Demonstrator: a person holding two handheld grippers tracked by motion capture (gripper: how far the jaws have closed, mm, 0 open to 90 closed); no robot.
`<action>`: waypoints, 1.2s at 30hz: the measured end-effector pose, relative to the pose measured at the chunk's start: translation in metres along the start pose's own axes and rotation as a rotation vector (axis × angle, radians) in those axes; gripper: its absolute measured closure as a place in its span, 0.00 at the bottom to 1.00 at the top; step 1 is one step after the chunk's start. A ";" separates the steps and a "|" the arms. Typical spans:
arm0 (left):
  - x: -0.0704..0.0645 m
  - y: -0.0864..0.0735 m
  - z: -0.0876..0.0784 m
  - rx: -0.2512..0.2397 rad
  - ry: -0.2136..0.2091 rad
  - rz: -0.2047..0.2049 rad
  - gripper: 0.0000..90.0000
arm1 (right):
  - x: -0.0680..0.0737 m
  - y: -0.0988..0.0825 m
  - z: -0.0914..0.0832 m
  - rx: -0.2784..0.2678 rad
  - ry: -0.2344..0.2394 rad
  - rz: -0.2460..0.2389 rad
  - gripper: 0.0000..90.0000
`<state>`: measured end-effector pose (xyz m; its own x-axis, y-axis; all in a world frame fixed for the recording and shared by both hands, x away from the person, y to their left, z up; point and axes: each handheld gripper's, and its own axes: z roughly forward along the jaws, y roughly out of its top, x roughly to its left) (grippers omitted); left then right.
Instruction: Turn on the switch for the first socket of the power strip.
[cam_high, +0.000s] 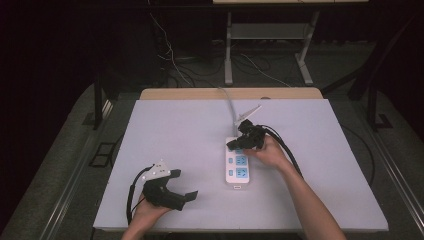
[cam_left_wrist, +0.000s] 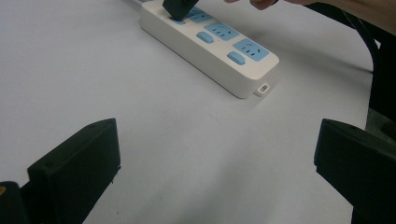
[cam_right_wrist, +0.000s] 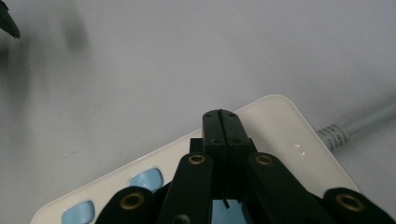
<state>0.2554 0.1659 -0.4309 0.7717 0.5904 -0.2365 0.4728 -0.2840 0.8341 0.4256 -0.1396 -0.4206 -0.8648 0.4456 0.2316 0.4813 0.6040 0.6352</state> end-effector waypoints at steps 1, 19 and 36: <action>0.000 0.000 0.000 -0.001 0.001 0.000 0.00 | -0.001 0.000 0.000 -0.003 0.004 -0.001 1.00; 0.002 0.000 0.000 -0.001 0.000 -0.005 0.00 | -0.004 0.001 -0.001 -0.005 0.027 0.021 1.00; 0.002 0.000 0.000 0.004 0.000 -0.003 0.00 | 0.007 0.006 -0.011 0.001 0.029 -0.001 1.00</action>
<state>0.2571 0.1667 -0.4315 0.7698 0.5918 -0.2391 0.4772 -0.2848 0.8314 0.4212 -0.1397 -0.4073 -0.8688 0.4262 0.2522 0.4809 0.6049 0.6347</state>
